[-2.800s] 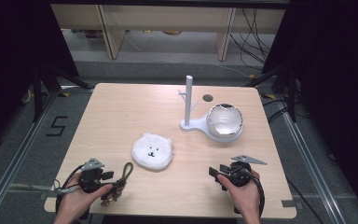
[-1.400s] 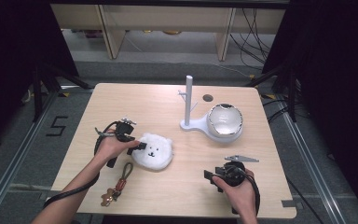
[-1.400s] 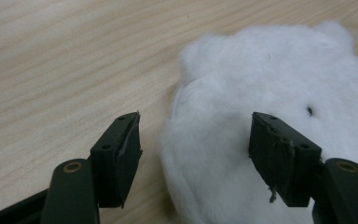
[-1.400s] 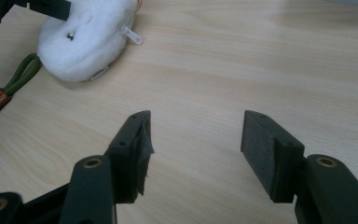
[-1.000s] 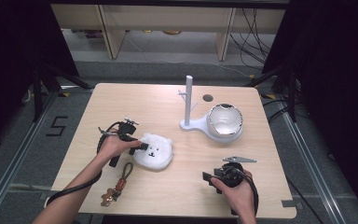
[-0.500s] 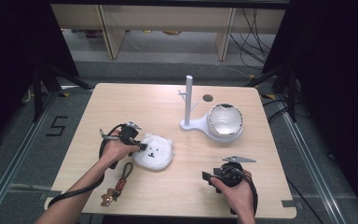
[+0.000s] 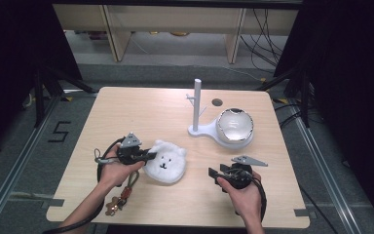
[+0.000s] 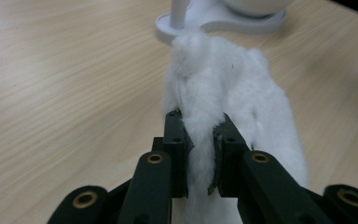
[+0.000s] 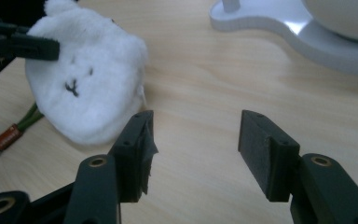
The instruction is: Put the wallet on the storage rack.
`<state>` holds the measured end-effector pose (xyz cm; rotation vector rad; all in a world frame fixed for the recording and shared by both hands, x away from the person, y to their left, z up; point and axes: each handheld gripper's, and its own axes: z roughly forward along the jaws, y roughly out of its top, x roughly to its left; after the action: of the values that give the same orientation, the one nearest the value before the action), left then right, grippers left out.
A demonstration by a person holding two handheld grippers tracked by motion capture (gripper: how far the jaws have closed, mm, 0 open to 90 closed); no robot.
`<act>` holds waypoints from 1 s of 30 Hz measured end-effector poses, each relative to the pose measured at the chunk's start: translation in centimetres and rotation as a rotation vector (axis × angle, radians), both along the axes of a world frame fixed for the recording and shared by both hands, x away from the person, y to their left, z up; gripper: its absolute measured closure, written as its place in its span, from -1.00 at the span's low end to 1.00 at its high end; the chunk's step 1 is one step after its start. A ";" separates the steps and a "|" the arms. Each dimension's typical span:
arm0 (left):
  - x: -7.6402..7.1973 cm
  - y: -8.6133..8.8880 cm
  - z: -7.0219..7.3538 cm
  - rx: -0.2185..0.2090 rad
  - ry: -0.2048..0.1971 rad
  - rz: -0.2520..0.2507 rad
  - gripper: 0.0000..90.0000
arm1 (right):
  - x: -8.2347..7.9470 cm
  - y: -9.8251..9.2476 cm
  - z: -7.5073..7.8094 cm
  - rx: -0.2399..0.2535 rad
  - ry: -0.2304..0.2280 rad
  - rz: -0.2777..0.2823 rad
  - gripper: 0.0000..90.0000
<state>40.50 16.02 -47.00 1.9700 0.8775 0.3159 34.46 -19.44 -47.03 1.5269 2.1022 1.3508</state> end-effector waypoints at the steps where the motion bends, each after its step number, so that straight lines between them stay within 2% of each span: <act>1: -0.7 -0.3 0.2 -0.023 -0.032 -0.002 0.73 | 0.0 0.2 0.2 0.003 -0.007 0.004 0.07; 3: -0.9 -0.4 0.3 -0.024 -0.036 -0.005 0.73 | 0.0 0.5 0.6 -0.001 -0.020 0.015 0.10; 5: -1.5 -0.8 0.7 -0.024 -0.062 -0.020 0.73 | 0.3 1.0 1.3 -0.006 -0.047 0.045 0.11; 7: -1.6 -0.9 0.9 -0.030 -0.072 -0.023 0.73 | 0.3 1.1 1.5 -0.010 -0.049 0.041 0.11; 8: -1.9 -1.1 1.2 -0.049 -0.096 -0.027 0.73 | 0.6 1.5 1.8 -0.016 -0.069 0.051 0.09; 9: -1.9 -1.1 1.2 -0.049 -0.096 -0.027 0.73 | 0.6 1.5 1.8 -0.016 -0.069 0.051 0.09; 11: -2.2 -1.6 1.8 -0.065 -0.129 -0.035 0.73 | 1.0 2.1 2.1 -0.001 -0.068 0.063 0.06; 14: -2.4 -2.1 2.1 -0.078 -0.144 -0.047 0.73 | 1.5 2.7 2.3 -0.002 -0.084 0.080 0.03; 16: -2.4 -2.5 2.3 -0.085 -0.158 -0.067 0.73 | 1.5 2.9 2.4 -0.001 -0.079 0.069 0.02; 17: -2.5 -2.7 2.5 -0.083 -0.164 -0.062 0.73 | 1.8 2.8 2.3 -0.013 -0.100 0.079 0.01; 18: -2.5 -2.9 2.6 -0.087 -0.167 -0.064 0.73 | 2.0 3.1 2.4 0.001 -0.105 0.075 -0.02; 20: -2.5 -3.2 2.8 -0.095 -0.182 -0.079 0.73 | 2.2 3.1 2.5 -0.015 -0.107 0.086 -0.03; 21: -2.6 -3.6 3.0 -0.088 -0.184 -0.087 0.73 | 2.4 3.3 2.5 0.003 -0.101 0.074 -0.06; 24: -2.7 -4.1 3.2 -0.098 -0.188 -0.097 0.73 | 2.7 3.5 2.6 0.014 -0.103 0.073 -0.09; 25: -2.7 -4.3 3.2 -0.112 -0.194 -0.102 0.73 | 3.0 3.4 2.6 -0.003 -0.120 0.076 -0.09; 30: -2.8 -4.8 3.6 -0.108 -0.202 -0.100 0.73 | 3.5 3.4 2.5 0.027 -0.087 0.077 -0.07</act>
<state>37.73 11.24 -43.40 1.8388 0.6509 0.3941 37.92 -16.07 -44.50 1.3844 2.1179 1.4502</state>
